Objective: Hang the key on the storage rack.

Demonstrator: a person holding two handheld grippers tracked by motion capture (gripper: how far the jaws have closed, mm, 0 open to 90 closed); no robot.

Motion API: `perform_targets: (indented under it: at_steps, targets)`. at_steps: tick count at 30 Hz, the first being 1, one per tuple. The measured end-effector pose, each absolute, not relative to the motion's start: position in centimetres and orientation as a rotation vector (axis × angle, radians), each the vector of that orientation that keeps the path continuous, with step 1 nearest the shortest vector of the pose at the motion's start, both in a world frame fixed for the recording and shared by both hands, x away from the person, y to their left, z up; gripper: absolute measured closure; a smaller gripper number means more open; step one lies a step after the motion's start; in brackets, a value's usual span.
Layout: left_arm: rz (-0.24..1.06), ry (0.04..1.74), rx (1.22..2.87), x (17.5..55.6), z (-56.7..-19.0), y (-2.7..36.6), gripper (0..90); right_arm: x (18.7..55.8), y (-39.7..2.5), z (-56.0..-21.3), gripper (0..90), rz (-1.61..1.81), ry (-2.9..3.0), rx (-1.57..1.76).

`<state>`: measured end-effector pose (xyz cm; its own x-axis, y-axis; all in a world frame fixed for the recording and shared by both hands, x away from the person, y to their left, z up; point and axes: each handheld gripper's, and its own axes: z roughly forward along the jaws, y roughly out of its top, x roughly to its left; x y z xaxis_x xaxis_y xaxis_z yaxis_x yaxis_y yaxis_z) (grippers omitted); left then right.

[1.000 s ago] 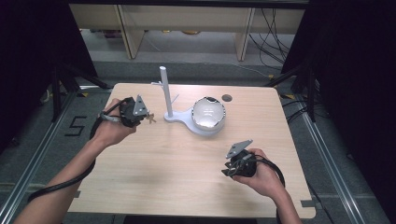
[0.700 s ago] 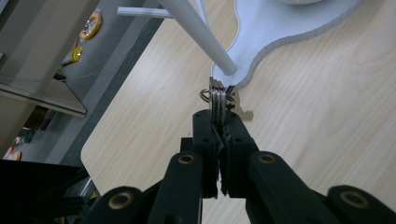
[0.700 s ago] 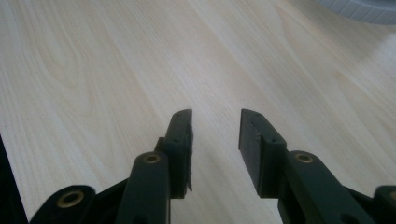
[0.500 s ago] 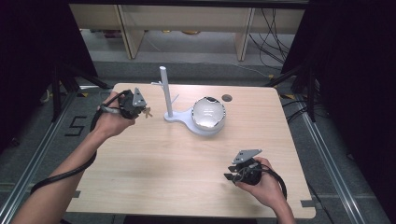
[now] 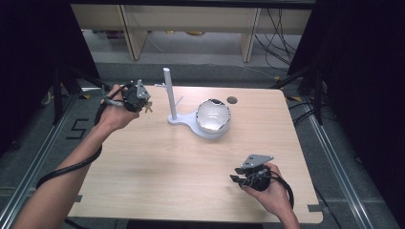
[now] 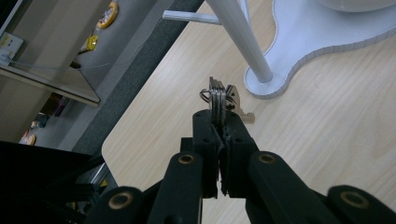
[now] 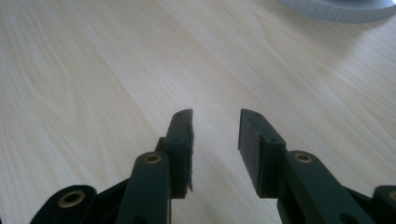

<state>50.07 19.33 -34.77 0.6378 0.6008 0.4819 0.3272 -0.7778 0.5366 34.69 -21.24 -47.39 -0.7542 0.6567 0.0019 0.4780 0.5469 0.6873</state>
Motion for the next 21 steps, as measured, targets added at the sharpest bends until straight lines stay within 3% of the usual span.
perform_targets:
  at_steps: [21]
  targets:
    - [0.970, 0.798, 2.420, 52.1, -33.7, 19.7, 85.6, 34.9, -21.9, -47.4, 64.9, 1.043, 2.520, 0.926]
